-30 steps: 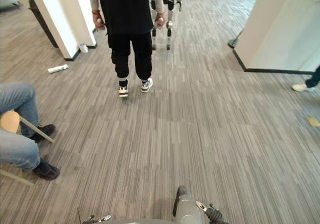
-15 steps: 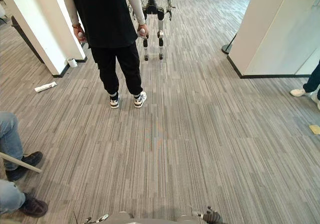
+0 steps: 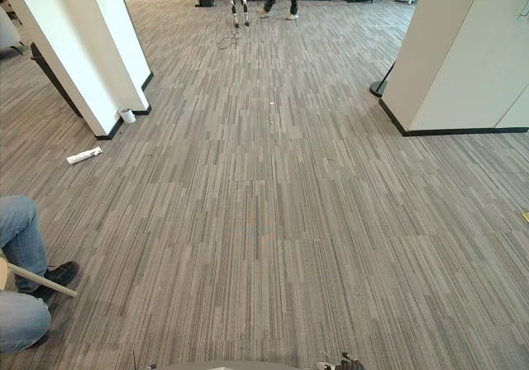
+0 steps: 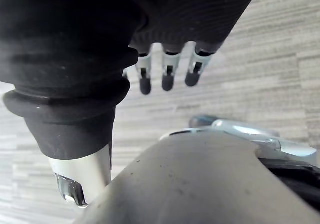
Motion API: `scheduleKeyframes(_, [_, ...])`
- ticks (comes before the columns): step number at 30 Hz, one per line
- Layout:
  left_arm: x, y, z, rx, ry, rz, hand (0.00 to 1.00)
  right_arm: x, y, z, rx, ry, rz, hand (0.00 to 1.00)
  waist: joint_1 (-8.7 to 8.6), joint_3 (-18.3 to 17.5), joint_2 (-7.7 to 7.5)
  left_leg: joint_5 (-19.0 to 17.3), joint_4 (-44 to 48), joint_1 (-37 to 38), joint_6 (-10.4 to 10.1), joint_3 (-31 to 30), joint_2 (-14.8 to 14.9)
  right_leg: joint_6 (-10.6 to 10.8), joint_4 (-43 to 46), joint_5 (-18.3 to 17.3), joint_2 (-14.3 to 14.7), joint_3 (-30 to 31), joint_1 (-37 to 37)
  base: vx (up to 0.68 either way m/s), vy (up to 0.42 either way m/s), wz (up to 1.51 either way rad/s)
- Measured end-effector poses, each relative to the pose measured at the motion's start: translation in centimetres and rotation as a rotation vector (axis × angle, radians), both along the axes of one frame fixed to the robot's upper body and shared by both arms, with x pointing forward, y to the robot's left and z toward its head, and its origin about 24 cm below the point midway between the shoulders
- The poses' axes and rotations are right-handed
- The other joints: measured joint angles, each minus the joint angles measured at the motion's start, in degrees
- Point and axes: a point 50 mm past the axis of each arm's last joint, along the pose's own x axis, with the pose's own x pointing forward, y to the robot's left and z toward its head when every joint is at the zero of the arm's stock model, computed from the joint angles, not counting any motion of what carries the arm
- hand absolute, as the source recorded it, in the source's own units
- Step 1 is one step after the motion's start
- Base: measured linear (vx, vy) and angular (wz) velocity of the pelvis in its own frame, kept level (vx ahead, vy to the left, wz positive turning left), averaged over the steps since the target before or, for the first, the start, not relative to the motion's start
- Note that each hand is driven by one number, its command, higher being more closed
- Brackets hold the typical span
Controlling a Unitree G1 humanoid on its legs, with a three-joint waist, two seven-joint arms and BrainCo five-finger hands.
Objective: Organize washtable
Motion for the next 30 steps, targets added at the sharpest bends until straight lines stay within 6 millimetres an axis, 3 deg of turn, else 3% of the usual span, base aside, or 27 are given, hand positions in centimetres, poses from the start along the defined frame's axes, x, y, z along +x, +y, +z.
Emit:
scheduleKeyframes(18, [0.5,0.0,0.1,0.043,-0.041,-0.048,0.0,-0.3,-0.3,-0.1,-0.048,-0.003,-0.121,0.0,-0.11,0.1,0.01,0.0,0.0,-2.9,0.0,0.1,0.0,0.2,-2.8,0.9,0.2,-1.5,-1.0,0.03,-0.007,0.01])
scheduleKeyframes(25, [1.5,0.0,0.2,0.045,-0.061,-0.057,0.0,0.9,-0.4,0.1,-0.035,-0.033,-0.143,0.0,-0.16,2.5,0.02,-1.4,0.6,-2.8,-0.8,0.8,1.3,-0.6,0.7,-0.4,0.8,-0.9,-2.8,-0.04,-0.022,-0.03])
scheduleKeyframes(26, [1.9,0.4,0.3,0.05,-0.074,-0.037,0.0,1.1,-0.4,0.1,-0.031,-0.04,-0.152,0.0,-0.15,3.3,-0.55,-3.9,5.0,-4.6,-1.2,0.8,2.3,-1.4,2.7,-2.0,0.9,-0.8,-3.4,-0.05,-0.073,-0.03])
scheduleKeyframes(27, [2.1,0.5,0.4,0.05,-0.089,0.003,0.0,1.2,-0.4,0.1,-0.027,-0.044,-0.159,0.0,-0.12,4.4,-0.05,-8.1,12.9,-7.9,-2.0,0.4,4.5,-2.7,4.7,-3.8,1.7,-1.5,-3.9,-0.05,-0.1,-0.04])
scheduleKeyframes(29, [1.9,1.1,0.5,0.054,-0.106,0.091,0.0,0.8,-0.7,0.1,-0.034,-0.039,-0.16,0.0,0.14,4.8,0.44,-12.7,26.5,-12.2,-2.9,0.0,9.5,-3.6,6.4,-5.8,4.1,-2.3,-2.8,0.01,-0.102,-0.04])
scheduleKeyframes(30, [2.1,1.5,0.7,0.058,-0.123,0.138,0.0,1.0,-0.5,0.1,-0.031,-0.045,-0.153,0.0,-0.17,5.6,0.55,-11.8,37.7,-17.0,-2.6,-0.6,12.3,-3.8,6.4,-6.7,5.3,-3.3,-1.4,0.03,-0.082,0.12])
